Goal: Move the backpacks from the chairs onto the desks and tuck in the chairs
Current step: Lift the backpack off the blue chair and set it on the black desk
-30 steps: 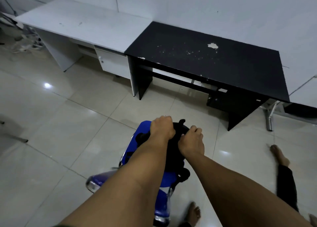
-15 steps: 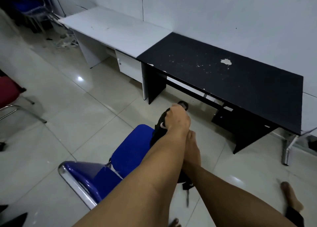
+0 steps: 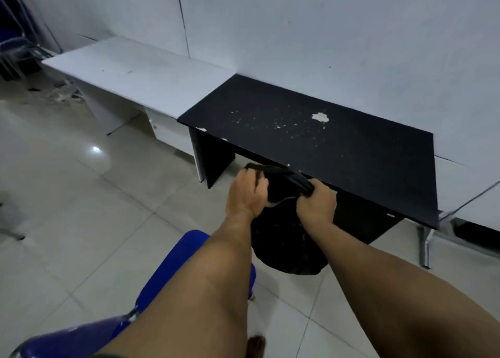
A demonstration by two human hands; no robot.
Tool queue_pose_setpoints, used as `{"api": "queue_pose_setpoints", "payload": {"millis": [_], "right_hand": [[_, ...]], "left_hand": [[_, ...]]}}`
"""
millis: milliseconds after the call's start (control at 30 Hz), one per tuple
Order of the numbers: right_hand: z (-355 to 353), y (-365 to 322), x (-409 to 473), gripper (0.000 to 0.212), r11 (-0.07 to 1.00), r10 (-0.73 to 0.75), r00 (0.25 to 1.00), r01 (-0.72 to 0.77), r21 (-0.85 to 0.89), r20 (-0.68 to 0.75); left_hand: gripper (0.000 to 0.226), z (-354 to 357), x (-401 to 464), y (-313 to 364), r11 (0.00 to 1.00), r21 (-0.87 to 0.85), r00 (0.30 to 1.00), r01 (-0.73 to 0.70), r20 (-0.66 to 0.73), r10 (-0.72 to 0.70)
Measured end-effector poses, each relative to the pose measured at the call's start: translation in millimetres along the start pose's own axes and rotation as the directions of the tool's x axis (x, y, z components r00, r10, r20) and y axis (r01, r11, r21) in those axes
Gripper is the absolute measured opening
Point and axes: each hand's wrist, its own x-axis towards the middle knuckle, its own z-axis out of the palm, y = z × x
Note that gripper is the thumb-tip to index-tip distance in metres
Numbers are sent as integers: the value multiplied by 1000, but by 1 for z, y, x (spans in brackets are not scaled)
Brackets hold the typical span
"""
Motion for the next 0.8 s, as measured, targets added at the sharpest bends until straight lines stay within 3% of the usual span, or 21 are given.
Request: {"api": "queue_pose_setpoints", "payload": {"millis": [100, 167, 200, 267, 300, 367, 433, 500, 600, 800], "right_hand": [[-21, -7, 44, 19, 998, 22, 998, -18, 61, -64], [-41, -8, 70, 15, 997, 12, 994, -3, 81, -104], [-48, -10, 78, 13, 996, -6, 994, 16, 89, -113], [-60, -18, 96, 14, 993, -49, 990, 62, 98, -129], [-63, -21, 103, 17, 992, -66, 989, 79, 100, -133], [-73, -29, 121, 19, 988, -81, 984, 99, 114, -156], [-85, -33, 138, 13, 981, -73, 975, 108, 161, -208], [-101, -33, 159, 10, 974, -49, 957, 108, 198, -285], [-123, -29, 191, 17, 965, -17, 936, 107, 239, -351], [-166, -13, 267, 19, 957, -71, 925, 169, 236, -372]], "left_hand": [[29, 9, 20, -8, 991, -36, 991, 126, -38, -127], [17, 13, 46, -2, 992, 25, 992, 126, 0, -126], [21, 16, 62, 4, 993, 39, 991, 113, 66, -115], [62, 31, 101, 28, 997, 55, 970, 49, 234, -60], [70, 40, 118, 42, 997, 82, 959, 4, 283, -27], [65, 62, 148, 73, 972, 204, 949, -113, 312, 45], [49, 76, 168, 96, 912, 359, 959, -198, 265, 104], [41, 90, 179, 116, 870, 404, 956, -283, 196, 220], [33, 115, 186, 143, 921, 231, 949, -314, 78, 305], [22, 174, 214, 215, 986, 18, 975, -166, -144, 167]]}}
